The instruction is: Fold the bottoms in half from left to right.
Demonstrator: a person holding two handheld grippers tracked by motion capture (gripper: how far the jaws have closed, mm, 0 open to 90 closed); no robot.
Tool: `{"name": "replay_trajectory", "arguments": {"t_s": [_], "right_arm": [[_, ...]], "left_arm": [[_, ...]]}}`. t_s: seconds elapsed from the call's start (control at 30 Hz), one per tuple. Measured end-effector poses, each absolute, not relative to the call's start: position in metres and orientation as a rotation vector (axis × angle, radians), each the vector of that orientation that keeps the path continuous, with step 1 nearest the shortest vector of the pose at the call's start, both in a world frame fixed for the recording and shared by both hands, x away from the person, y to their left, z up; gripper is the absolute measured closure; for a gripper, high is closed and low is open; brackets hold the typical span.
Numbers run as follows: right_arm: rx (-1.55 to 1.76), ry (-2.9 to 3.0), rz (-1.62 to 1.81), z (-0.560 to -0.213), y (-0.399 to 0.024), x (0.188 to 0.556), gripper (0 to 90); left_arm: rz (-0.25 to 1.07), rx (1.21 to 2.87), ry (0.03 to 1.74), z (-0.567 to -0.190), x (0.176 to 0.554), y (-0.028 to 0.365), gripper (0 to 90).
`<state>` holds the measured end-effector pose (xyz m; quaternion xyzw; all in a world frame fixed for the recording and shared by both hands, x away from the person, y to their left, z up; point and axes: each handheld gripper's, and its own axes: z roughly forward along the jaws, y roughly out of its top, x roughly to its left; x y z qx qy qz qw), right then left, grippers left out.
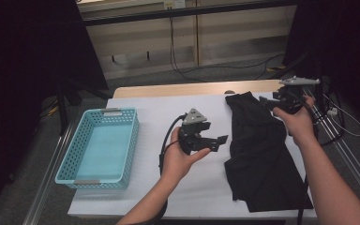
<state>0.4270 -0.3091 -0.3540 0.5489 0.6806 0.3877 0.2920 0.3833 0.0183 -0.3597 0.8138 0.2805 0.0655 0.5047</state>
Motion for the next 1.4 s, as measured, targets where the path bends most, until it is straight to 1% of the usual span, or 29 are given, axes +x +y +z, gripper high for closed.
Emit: {"name": "replay_trajectory", "arguments": {"t_s": [0.07,0.2,0.43,0.57,0.7,0.87,0.97,1.03,1.07,1.1,1.13,1.2,1.27,1.4], "right_arm": [[1.453,1.874,1.036,-0.368,-0.301,0.42,36.0],[1.414,1.985,1.035,-0.394,-0.282,0.4,26.1],[1.382,2.072,1.049,-0.43,-0.266,0.364,21.9],[1.365,2.114,1.034,-0.439,-0.262,0.351,19.0],[1.336,2.135,1.009,-0.442,-0.259,0.34,18.0],[1.34,2.135,1.014,-0.442,-0.258,0.332,19.0],[1.327,2.149,1.035,-0.441,-0.254,0.327,23.1],[1.312,2.153,1.042,-0.44,-0.251,0.323,28.7],[1.31,2.155,1.043,-0.44,-0.25,0.321,33.9],[1.298,2.167,1.052,-0.439,-0.25,0.319,41.9],[1.28,2.181,1.056,-0.439,-0.249,0.316,46.3],[1.259,2.197,1.039,-0.439,-0.248,0.312,53.4],[1.231,2.202,1.015,-0.441,-0.248,0.309,56.6],[1.239,2.227,0.985,-0.449,-0.249,0.31,73.5]], "left_arm": [[0.158,1.968,0.715,-0.369,0.389,0.03,19.3],[0.171,1.991,0.746,-0.387,0.395,0.048,17.0],[0.187,2.005,0.805,-0.413,0.399,0.077,14.9],[0.196,2.016,0.839,-0.424,0.4,0.093,13.5],[0.206,2.019,0.858,-0.43,0.402,0.104,12.4],[0.232,2.025,0.867,-0.43,0.402,0.111,11.2],[0.244,2.029,0.861,-0.429,0.402,0.114,11.1],[0.242,2.022,0.872,-0.429,0.402,0.114,11.0],[0.24,2.021,0.871,-0.429,0.402,0.115,11.0],[0.242,2.016,0.872,-0.429,0.402,0.115,11.0],[0.246,2.021,0.869,-0.429,0.402,0.116,11.1],[0.248,2.018,0.867,-0.429,0.401,0.116,11.2],[0.25,2.015,0.868,-0.428,0.4,0.117,11.4],[0.257,2.01,0.874,-0.428,0.4,0.119,11.7]]}}
